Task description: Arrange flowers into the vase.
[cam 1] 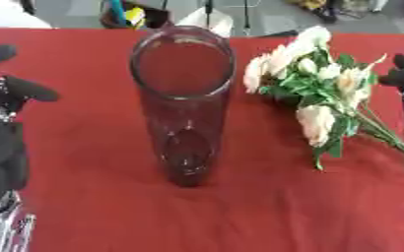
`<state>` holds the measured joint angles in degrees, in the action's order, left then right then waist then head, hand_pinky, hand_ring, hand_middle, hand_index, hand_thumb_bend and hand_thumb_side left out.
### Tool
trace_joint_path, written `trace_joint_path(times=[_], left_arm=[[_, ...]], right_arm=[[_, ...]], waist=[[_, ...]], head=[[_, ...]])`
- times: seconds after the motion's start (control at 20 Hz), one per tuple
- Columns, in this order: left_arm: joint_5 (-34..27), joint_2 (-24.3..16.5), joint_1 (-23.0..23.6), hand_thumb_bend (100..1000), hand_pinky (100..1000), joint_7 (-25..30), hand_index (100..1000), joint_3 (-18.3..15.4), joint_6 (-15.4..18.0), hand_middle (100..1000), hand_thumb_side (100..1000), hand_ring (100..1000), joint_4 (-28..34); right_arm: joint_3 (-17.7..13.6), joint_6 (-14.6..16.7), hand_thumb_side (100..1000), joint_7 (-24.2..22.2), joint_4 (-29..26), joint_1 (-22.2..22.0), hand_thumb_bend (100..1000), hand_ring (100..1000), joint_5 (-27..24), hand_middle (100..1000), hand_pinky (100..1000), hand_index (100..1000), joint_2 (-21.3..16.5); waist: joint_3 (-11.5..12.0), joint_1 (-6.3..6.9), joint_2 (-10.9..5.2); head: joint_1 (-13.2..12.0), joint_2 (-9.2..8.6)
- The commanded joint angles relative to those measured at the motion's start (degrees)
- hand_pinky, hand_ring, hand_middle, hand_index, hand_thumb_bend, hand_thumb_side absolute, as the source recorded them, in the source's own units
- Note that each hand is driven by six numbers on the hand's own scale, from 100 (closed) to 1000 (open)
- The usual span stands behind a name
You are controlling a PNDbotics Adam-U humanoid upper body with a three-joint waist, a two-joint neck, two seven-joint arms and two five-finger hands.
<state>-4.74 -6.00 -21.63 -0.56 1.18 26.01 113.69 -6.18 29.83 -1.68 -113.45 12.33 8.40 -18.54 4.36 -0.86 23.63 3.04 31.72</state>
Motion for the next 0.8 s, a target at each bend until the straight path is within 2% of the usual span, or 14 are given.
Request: trace_joint_path(times=[0.05,0.55,0.8], left_arm=[[-0.46,-0.81,-0.12,100,527,-0.12,791,-0.06,-0.22,732,1000,509,0.9],[-0.61,-1.06,0.18,100,526,-0.09,790,-0.02,-0.16,732,1000,509,0.9],[-0.67,-1.19,0.26,100,525,0.05,790,0.14,-0.31,732,1000,509,0.9]], right_arm=[[-1.81,0.91,1000,0.77,-1.14,-0.72,100,1000,5.89,757,968,868,-4.3],[-4.25,0.57,1000,3.18,-1.14,-3.39,100,961,25.68,817,892,922,-11.18],[-3.68,-0.67,1000,4.24,-1.14,-5.91,100,983,32.07,810,881,938,-14.93]], waist=[[0.12,-0.03,-1.62],[0.67,-0.08,-2.12],[0.56,-0.13,-2.29]], head=[[-0.05,0.08],[-0.53,-0.12],[0.4,-0.31]])
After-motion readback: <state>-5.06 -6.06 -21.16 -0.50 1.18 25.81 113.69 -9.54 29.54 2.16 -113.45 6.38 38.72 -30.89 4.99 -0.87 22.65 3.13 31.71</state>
